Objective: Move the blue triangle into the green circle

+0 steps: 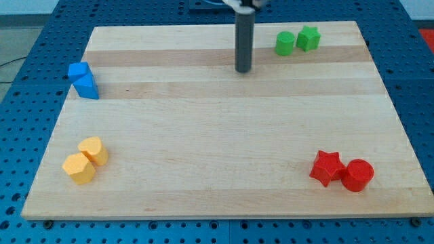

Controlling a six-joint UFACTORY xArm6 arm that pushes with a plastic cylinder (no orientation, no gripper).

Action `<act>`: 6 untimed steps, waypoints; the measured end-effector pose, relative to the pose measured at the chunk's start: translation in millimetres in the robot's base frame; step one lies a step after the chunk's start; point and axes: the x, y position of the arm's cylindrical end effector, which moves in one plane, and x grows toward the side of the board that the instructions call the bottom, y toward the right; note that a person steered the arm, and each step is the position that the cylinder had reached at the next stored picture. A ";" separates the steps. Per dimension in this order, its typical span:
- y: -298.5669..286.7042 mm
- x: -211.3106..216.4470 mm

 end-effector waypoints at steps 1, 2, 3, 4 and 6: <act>-89.8 62.3; -48.1 118.5; -61.8 177.8; -181.0 119.7; -347.7 73.8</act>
